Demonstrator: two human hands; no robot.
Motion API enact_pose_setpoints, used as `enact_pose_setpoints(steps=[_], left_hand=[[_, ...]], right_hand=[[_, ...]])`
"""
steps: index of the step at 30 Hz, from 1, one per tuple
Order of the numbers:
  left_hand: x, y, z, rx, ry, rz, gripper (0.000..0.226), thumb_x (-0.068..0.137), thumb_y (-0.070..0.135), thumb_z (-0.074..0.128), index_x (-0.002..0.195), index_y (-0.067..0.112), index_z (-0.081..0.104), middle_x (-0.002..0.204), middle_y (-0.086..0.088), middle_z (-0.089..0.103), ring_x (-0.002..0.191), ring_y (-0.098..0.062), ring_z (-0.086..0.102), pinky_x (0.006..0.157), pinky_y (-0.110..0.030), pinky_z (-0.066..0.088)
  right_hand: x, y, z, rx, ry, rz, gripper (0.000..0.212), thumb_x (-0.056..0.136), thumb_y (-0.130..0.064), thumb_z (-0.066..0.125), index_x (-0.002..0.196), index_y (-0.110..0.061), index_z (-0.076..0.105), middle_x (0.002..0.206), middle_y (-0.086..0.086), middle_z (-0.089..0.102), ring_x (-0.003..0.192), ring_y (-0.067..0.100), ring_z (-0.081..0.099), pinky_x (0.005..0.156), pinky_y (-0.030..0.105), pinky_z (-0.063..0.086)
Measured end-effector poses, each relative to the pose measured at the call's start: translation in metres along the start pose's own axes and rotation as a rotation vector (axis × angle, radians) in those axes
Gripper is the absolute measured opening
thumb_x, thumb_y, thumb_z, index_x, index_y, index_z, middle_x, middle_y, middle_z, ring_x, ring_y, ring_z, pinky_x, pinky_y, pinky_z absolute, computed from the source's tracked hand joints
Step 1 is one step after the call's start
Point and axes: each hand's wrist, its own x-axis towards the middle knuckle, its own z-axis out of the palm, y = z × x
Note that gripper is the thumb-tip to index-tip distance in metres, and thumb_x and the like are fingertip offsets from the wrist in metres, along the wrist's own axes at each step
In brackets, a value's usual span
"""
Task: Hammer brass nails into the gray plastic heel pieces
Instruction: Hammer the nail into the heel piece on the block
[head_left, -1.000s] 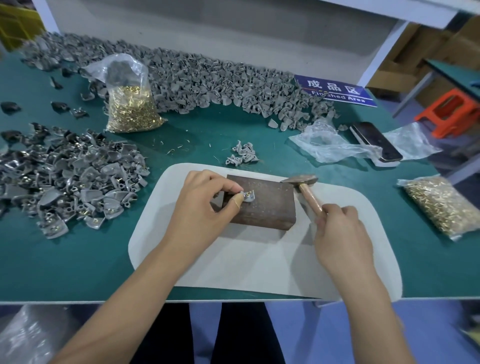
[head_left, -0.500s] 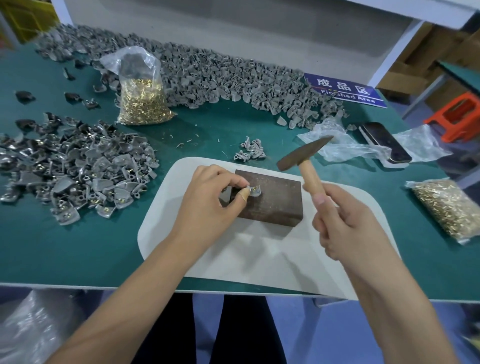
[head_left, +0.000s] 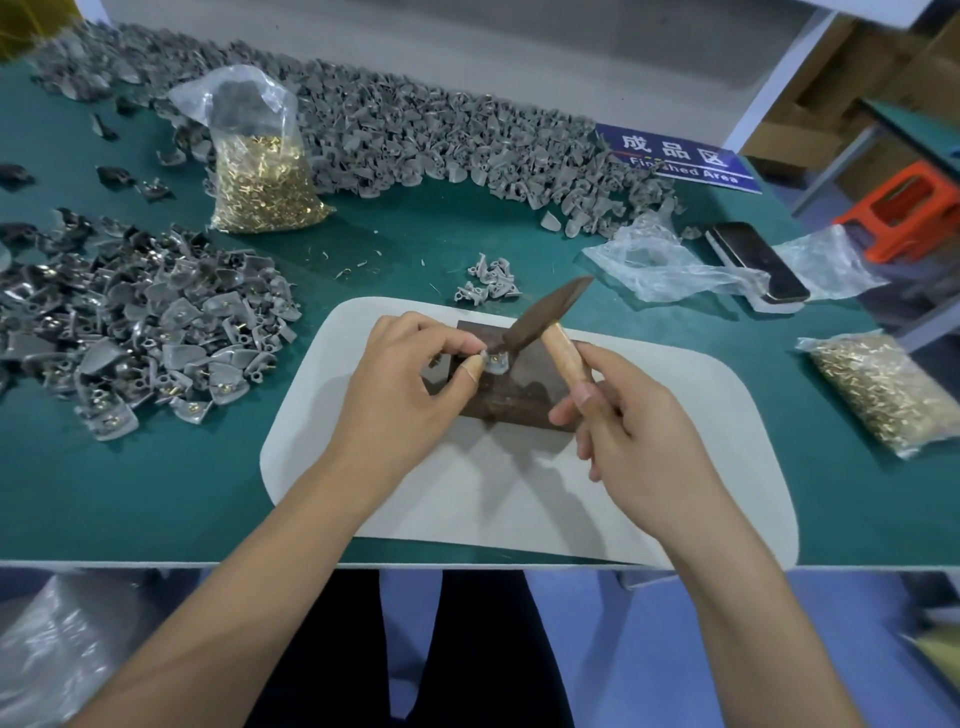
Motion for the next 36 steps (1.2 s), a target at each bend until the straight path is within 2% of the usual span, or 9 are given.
enact_pose_setpoints(steps=[2,5,8,18,21,24,28,32,36], left_hand=[[0.0,0.0,0.0,0.002,0.001,0.004,0.01,0.09,0.023,0.074,0.096,0.031,0.074,0.095,0.015,0.06,0.105,-0.011,0.052,0.088,-0.013,0.038],[0.0,0.0,0.0,-0.003,-0.006,0.007,0.012,0.09,0.024,0.074,0.095,0.035,0.072,0.095,0.017,0.06,0.104,-0.009,0.051,0.088,-0.012,0.036],[0.0,0.0,0.001,0.015,0.005,0.012,0.011,0.09,0.022,0.074,0.095,0.032,0.073,0.095,0.013,0.061,0.102,-0.01,0.05,0.088,-0.011,0.035],[-0.001,0.0,0.003,0.074,0.011,0.028,0.009,0.09,0.022,0.074,0.095,0.03,0.074,0.096,0.013,0.059,0.101,-0.009,0.049,0.08,-0.019,0.041],[-0.001,0.0,0.004,0.083,0.019,0.013,0.009,0.09,0.025,0.073,0.093,0.033,0.074,0.095,0.014,0.059,0.101,-0.007,0.05,0.075,-0.02,0.041],[-0.001,0.0,0.003,0.083,0.032,0.003,0.008,0.09,0.028,0.072,0.092,0.035,0.073,0.094,0.014,0.059,0.1,-0.006,0.049,0.074,-0.021,0.041],[0.0,-0.002,0.003,0.082,0.021,0.009,0.006,0.09,0.03,0.073,0.093,0.035,0.074,0.094,0.015,0.059,0.101,-0.008,0.05,0.073,-0.03,0.045],[0.0,-0.003,0.002,0.074,0.034,0.005,0.006,0.089,0.033,0.074,0.094,0.036,0.074,0.094,0.015,0.06,0.101,-0.007,0.05,0.072,-0.031,0.046],[0.0,-0.004,0.003,0.053,0.031,0.009,0.005,0.089,0.033,0.075,0.093,0.036,0.075,0.094,0.015,0.061,0.102,-0.009,0.051,0.073,-0.032,0.046]], right_hand=[[0.002,-0.001,0.002,0.014,0.029,0.042,0.027,0.107,-0.014,0.045,0.123,-0.033,0.057,0.091,-0.016,0.07,0.066,0.007,0.059,0.063,0.026,0.046],[0.002,-0.003,0.004,-0.091,0.089,0.024,0.011,0.107,-0.028,0.046,0.116,-0.031,0.051,0.079,-0.008,0.066,0.069,0.006,0.057,0.058,0.023,0.038],[0.0,-0.008,0.004,-0.185,0.149,-0.02,0.015,0.107,-0.044,0.042,0.119,-0.037,0.049,0.072,-0.009,0.062,0.074,0.007,0.057,0.064,0.022,0.042],[-0.004,-0.025,0.008,-0.178,0.231,-0.076,0.028,0.11,-0.044,0.04,0.13,-0.035,0.058,0.071,-0.019,0.052,0.071,0.015,0.049,0.071,0.044,0.046],[-0.004,-0.027,0.01,-0.264,0.132,-0.06,0.022,0.11,-0.039,0.039,0.121,-0.032,0.056,0.072,-0.01,0.05,0.071,0.026,0.051,0.07,0.05,0.046],[-0.001,-0.026,0.002,-0.321,0.097,-0.067,0.018,0.11,-0.038,0.039,0.114,-0.031,0.055,0.069,-0.007,0.05,0.071,0.028,0.05,0.066,0.047,0.047],[-0.001,-0.029,0.003,-0.222,0.23,-0.098,0.022,0.111,-0.039,0.041,0.122,-0.031,0.058,0.066,-0.013,0.048,0.065,0.017,0.044,0.064,0.044,0.044],[-0.003,-0.028,0.009,-0.304,0.093,-0.074,0.021,0.11,-0.037,0.04,0.123,-0.034,0.056,0.07,-0.009,0.047,0.07,0.029,0.049,0.066,0.05,0.049],[-0.007,-0.029,0.013,-0.18,0.233,-0.068,0.025,0.11,-0.039,0.041,0.127,-0.034,0.058,0.066,-0.018,0.047,0.065,0.016,0.043,0.065,0.043,0.045]])
